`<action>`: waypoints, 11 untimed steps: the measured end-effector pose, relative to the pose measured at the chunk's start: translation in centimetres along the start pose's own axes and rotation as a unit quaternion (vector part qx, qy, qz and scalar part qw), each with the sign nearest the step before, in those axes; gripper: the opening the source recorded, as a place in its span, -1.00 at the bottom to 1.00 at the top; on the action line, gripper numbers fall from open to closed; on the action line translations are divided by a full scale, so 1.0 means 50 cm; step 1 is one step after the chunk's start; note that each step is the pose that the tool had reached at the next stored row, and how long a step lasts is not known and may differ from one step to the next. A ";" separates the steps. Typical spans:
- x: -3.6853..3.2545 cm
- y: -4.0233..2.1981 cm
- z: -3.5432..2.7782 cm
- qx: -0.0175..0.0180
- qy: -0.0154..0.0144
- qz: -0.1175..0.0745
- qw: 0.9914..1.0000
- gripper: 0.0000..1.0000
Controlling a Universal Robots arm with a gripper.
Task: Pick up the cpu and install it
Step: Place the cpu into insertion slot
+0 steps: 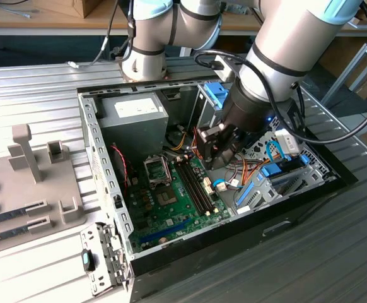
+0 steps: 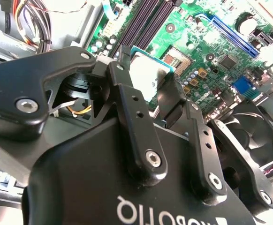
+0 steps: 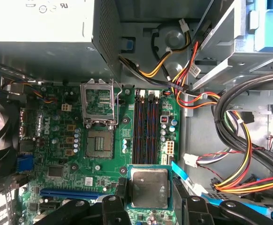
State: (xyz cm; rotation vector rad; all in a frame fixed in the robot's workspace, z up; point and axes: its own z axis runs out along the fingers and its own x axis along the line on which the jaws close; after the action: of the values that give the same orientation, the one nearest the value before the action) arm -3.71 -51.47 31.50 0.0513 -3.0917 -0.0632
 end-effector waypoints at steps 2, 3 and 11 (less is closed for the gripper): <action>0.000 0.000 0.001 0.000 0.000 0.000 1.000 -0.05; 0.000 0.000 0.001 0.000 0.000 0.000 1.000 -0.05; 0.000 0.000 0.004 0.000 0.000 0.000 1.000 -0.05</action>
State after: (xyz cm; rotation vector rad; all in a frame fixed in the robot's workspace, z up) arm -3.71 -51.47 31.28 0.0513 -3.0918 -0.0634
